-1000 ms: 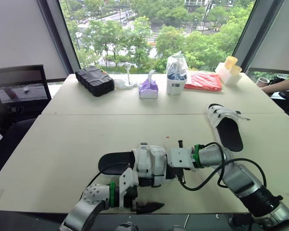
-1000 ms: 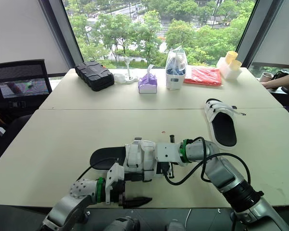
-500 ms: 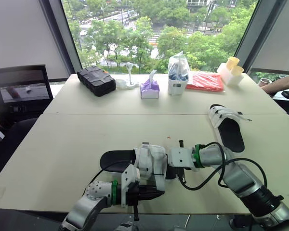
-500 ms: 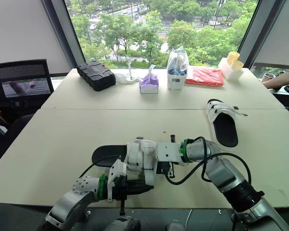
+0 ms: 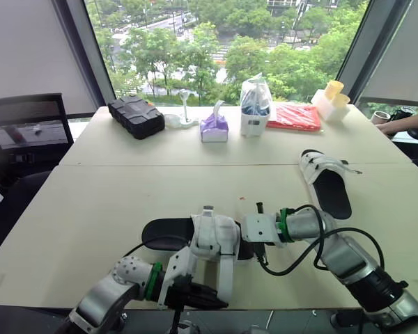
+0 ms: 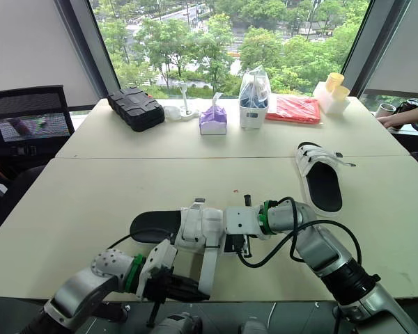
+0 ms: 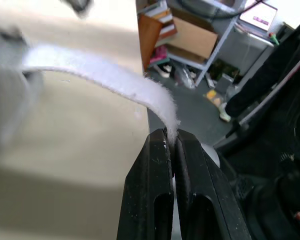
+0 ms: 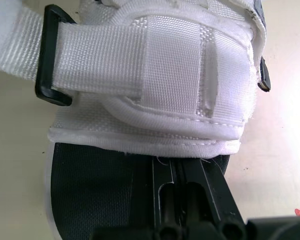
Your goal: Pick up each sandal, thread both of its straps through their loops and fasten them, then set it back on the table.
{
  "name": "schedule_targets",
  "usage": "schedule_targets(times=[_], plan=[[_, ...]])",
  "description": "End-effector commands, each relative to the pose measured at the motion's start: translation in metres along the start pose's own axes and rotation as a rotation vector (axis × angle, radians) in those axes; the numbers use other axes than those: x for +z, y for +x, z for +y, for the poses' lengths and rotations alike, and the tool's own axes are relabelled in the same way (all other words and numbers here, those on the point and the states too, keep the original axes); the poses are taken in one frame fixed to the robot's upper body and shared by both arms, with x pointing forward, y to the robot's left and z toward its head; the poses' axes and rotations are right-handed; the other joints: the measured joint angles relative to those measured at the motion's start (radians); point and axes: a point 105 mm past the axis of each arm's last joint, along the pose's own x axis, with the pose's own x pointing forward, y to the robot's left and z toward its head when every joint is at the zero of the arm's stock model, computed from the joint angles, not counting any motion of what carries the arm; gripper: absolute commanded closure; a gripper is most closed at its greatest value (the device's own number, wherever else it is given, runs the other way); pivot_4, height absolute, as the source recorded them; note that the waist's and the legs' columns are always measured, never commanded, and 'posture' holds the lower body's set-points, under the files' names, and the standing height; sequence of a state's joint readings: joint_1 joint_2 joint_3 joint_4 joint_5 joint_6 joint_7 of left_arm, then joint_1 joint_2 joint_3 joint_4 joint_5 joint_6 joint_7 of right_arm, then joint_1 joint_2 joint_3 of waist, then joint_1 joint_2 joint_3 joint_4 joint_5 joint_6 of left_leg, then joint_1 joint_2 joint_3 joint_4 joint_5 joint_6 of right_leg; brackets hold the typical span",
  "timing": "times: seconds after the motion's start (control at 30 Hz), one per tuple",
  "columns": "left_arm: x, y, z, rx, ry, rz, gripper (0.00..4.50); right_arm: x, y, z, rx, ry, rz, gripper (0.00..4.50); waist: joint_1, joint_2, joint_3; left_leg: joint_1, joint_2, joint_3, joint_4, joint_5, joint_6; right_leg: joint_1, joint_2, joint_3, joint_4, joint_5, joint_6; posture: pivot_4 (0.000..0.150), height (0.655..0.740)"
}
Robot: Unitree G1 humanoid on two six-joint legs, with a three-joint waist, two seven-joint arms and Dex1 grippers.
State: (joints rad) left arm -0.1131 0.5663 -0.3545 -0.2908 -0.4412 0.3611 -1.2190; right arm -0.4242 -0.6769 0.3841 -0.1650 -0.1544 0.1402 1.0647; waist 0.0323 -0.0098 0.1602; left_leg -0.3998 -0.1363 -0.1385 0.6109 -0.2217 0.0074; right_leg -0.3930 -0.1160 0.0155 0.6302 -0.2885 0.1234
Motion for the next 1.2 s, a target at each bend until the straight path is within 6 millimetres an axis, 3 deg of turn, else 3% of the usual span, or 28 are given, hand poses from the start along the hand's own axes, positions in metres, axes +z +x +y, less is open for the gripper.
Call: schedule_targets(times=[0.03,0.2,0.33,0.53,0.7,0.83,1.0,1.2], plan=[[0.022,-0.012,-0.002,-0.021,0.064,-0.032,4.48,-0.012,0.008,0.006,0.021,0.031,0.041,4.50,-0.007,0.000,0.000,0.000,0.000,0.000,0.000,0.000,0.000,0.000,0.000,0.000,0.000,0.000,0.000,0.150,0.7400],[0.033,-0.027,-0.002,-0.052,0.067,-0.027,4.48,-0.011,0.010,0.004,0.013,0.027,0.034,4.50,-0.023,0.000,0.001,0.000,0.000,0.000,0.000,0.000,0.000,0.000,0.000,0.000,0.000,0.000,0.000,0.150,0.7400],[0.046,-0.045,0.012,-0.065,0.064,-0.106,4.48,-0.011,0.012,0.002,0.004,0.025,0.031,4.50,-0.023,0.000,0.001,0.000,0.001,0.000,0.000,0.000,0.000,-0.001,0.002,0.000,0.001,0.000,0.000,0.150,0.7400],[0.060,-0.053,0.037,-0.075,-0.135,-0.243,4.48,-0.011,0.012,0.001,0.000,0.019,0.031,4.50,-0.021,0.000,0.001,-0.001,0.001,0.000,0.000,0.002,0.002,-0.002,0.002,0.000,0.001,0.002,0.003,0.150,0.7400],[0.072,-0.052,0.046,-0.145,-0.292,-0.293,4.48,-0.012,0.012,-0.001,-0.005,0.013,0.037,4.50,-0.021,0.000,0.001,-0.001,0.001,0.000,0.001,0.002,0.002,-0.002,0.003,0.000,0.001,0.003,0.003,0.150,0.7400],[0.078,-0.050,0.067,-0.092,-0.412,-0.357,4.48,-0.012,0.011,-0.001,-0.006,0.014,0.039,4.50,-0.019,-0.001,0.001,-0.002,0.001,0.000,0.002,0.002,0.002,-0.003,0.003,0.000,0.002,0.003,0.004,0.150,0.7400],[0.062,-0.040,0.080,-0.058,-0.483,-0.268,4.48,-0.012,0.013,-0.002,-0.009,0.016,0.038,4.50,-0.020,-0.001,0.002,-0.003,0.001,-0.001,0.002,0.003,0.001,-0.004,0.003,0.000,0.002,0.003,0.004,0.150,0.7400],[0.061,-0.031,0.085,-0.050,-0.508,-0.241,4.48,-0.011,0.014,-0.003,-0.013,0.018,0.035,4.50,-0.020,-0.001,0.001,-0.004,0.001,-0.001,0.002,0.003,0.000,-0.004,0.003,0.000,0.002,0.004,0.003,0.150,0.7400]])
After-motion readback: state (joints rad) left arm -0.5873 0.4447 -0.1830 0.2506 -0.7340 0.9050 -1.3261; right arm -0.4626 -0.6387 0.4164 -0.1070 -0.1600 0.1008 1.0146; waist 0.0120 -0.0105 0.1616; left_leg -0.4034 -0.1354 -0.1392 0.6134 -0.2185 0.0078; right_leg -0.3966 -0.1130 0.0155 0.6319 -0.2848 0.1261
